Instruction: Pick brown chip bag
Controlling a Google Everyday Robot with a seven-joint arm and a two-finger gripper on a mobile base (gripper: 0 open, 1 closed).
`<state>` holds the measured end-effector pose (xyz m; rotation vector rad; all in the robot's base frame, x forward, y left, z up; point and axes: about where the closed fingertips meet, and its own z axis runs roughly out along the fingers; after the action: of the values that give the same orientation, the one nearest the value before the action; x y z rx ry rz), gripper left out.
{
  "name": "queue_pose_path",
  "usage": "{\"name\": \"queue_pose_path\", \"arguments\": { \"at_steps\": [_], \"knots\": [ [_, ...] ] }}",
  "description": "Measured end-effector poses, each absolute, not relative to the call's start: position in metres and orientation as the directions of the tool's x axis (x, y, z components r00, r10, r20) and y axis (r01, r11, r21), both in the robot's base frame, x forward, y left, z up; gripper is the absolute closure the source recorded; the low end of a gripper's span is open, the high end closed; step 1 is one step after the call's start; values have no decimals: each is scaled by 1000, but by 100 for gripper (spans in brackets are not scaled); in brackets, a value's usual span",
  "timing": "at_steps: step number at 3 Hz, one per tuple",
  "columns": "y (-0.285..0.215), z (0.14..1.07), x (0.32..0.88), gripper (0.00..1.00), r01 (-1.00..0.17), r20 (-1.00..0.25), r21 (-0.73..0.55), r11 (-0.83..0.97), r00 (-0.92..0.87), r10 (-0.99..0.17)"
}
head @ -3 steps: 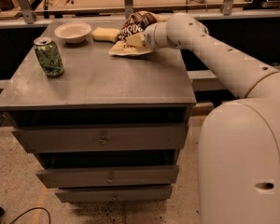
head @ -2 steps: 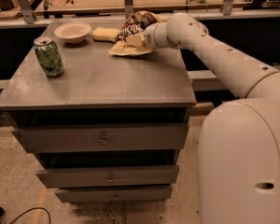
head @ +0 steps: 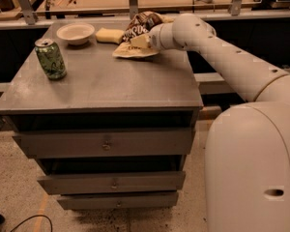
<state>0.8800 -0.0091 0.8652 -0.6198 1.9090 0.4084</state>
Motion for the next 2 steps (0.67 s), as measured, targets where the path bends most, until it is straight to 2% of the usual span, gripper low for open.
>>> {"name": "queue_pose_path", "arguments": {
  "at_steps": [2],
  "knots": [
    [-9,865,880,100,-589,-916,2,808,-325,-235]
  ]
}}
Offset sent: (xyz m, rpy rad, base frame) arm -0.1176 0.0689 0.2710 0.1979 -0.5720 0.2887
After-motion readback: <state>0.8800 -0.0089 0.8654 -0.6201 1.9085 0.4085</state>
